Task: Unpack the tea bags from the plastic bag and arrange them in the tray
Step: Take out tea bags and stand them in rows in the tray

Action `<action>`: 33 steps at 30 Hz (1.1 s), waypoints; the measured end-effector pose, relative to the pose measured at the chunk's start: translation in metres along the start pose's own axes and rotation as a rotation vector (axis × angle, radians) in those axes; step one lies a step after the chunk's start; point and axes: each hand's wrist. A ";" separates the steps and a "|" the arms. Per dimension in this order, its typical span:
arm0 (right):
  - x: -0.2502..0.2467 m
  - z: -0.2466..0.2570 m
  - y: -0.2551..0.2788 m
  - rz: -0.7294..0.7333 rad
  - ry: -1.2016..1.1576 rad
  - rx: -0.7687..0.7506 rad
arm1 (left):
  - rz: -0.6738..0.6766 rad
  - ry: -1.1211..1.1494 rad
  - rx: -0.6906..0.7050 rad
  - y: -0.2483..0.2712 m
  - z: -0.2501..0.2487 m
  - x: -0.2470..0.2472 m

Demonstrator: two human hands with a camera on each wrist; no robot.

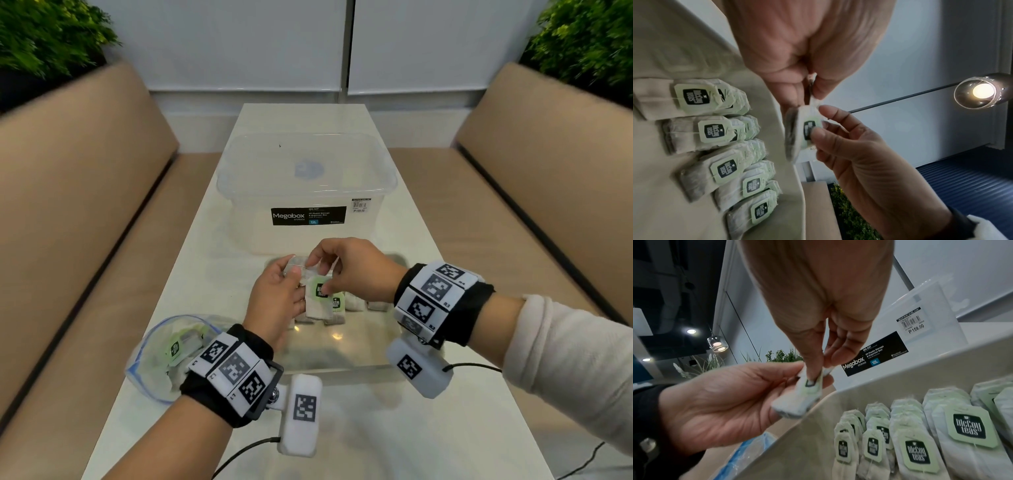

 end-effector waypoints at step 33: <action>-0.016 -0.039 -0.055 0.201 0.725 0.216 | 0.001 -0.027 -0.138 0.000 0.010 -0.029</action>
Point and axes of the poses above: each hand's wrist, its own y-axis away from the middle knuckle, its own x-axis out of the palm, z = x × y, and after that the axes turned 12 degrees about -y, right-handed
